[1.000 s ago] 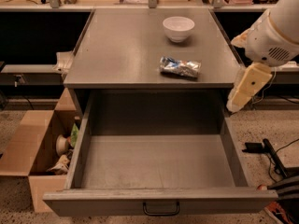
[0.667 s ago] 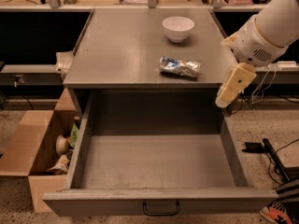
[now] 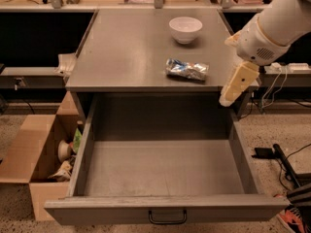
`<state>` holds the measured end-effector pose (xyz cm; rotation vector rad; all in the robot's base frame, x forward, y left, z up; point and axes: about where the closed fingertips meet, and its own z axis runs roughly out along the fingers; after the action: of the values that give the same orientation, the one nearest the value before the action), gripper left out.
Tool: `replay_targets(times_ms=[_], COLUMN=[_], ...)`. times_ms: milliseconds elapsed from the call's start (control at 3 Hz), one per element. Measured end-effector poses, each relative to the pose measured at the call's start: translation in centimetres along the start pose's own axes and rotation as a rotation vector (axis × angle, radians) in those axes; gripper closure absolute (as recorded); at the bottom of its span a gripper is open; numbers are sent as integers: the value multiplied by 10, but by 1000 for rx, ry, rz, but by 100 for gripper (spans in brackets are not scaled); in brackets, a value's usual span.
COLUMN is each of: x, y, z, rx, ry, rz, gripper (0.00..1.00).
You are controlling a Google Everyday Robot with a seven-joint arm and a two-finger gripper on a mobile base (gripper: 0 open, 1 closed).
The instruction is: Place redbull can into top drawer
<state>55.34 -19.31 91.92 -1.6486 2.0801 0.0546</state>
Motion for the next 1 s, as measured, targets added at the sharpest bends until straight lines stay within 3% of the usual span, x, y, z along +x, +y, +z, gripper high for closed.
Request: replay_targets(times_ms=[667,1000], x=[-9,-20], y=[-43,-54], z=[49,72], rx=[4,-4], ry=[-35,-52], rz=[14,28], gripper=[0,0])
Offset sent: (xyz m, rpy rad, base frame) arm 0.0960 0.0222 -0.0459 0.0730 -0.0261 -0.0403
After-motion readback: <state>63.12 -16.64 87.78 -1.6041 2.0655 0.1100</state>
